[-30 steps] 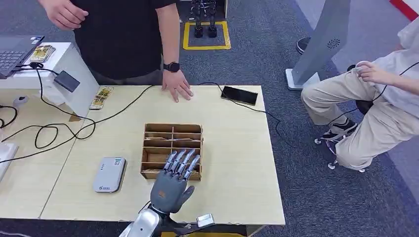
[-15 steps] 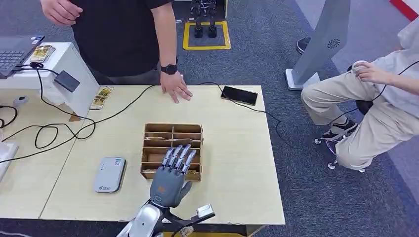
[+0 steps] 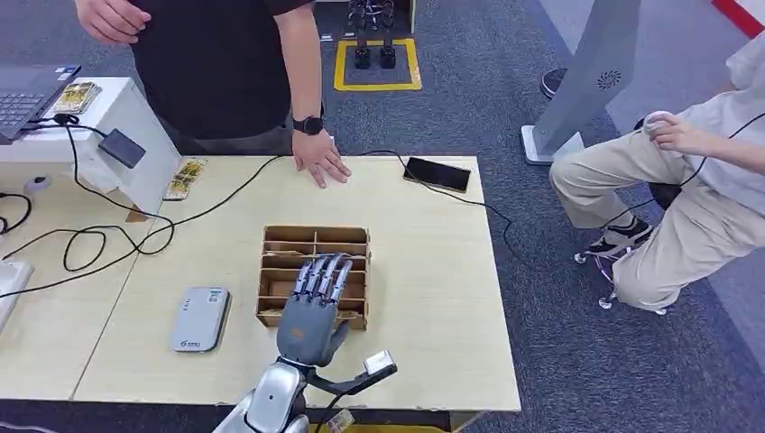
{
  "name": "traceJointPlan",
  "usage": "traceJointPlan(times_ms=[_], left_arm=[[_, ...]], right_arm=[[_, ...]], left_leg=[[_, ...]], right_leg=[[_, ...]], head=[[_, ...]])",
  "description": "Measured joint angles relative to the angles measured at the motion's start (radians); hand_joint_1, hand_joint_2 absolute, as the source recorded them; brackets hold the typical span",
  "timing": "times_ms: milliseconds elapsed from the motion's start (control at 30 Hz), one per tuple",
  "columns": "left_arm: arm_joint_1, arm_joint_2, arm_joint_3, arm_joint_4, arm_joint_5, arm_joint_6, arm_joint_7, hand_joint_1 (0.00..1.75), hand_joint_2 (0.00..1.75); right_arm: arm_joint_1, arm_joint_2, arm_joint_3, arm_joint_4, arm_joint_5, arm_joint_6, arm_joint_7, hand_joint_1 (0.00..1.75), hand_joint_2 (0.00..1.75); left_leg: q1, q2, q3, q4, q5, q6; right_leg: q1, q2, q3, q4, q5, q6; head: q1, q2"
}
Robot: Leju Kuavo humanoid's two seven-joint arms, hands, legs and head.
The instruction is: Pass the card to the sensor for recognition and then transmit it.
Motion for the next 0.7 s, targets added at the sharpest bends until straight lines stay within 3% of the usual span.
traceJointPlan(times_ms=[267, 500, 533, 567, 700], left_arm=[[0.000, -0.003, 0.000, 0.000, 0.000, 0.000, -0.007, 0.00, 1.75], [0.007, -0.003, 0.000, -0.011, 0.004, 0.000, -0.056, 0.00, 1.75], [0.007, -0.003, 0.000, -0.013, 0.004, 0.000, -0.058, 1.59, 1.75], [0.007, -0.003, 0.000, -0.013, 0.004, 0.000, -0.059, 1.75, 1.75], [0.013, -0.002, 0.002, -0.021, 0.016, 0.000, -0.136, 1.75, 1.75]], right_arm=[[0.000, 0.000, 0.000, 0.002, 0.004, 0.000, 0.000, 0.00, 1.75], [0.000, 0.000, 0.000, 0.003, 0.006, 0.000, -0.006, 0.00, 1.75], [0.000, 0.000, 0.000, 0.003, 0.006, 0.000, -0.006, 0.00, 1.75], [0.000, 0.000, 0.000, 0.003, 0.006, 0.000, -0.007, 0.00, 1.75], [0.000, 0.000, 0.000, 0.004, 0.006, 0.000, -0.013, 0.00, 1.75]], left_leg=[[0.000, 0.000, 0.000, 0.000, 0.000, 0.000], [0.000, 0.000, 0.000, 0.000, 0.000, 0.000], [0.000, 0.000, 0.000, 0.000, 0.000, 0.000], [0.000, 0.000, 0.000, 0.000, 0.000, 0.000], [0.000, 0.000, 0.000, 0.000, 0.000, 0.000]], right_leg=[[0.000, 0.000, 0.000, 0.000, 0.000, 0.000], [0.000, 0.000, 0.000, 0.000, 0.000, 0.000], [0.000, 0.000, 0.000, 0.000, 0.000, 0.000], [0.000, 0.000, 0.000, 0.000, 0.000, 0.000], [0.000, 0.000, 0.000, 0.000, 0.000, 0.000]], head=[[0.000, 0.000], [0.000, 0.000], [0.000, 0.000], [0.000, 0.000], [0.000, 0.000]])
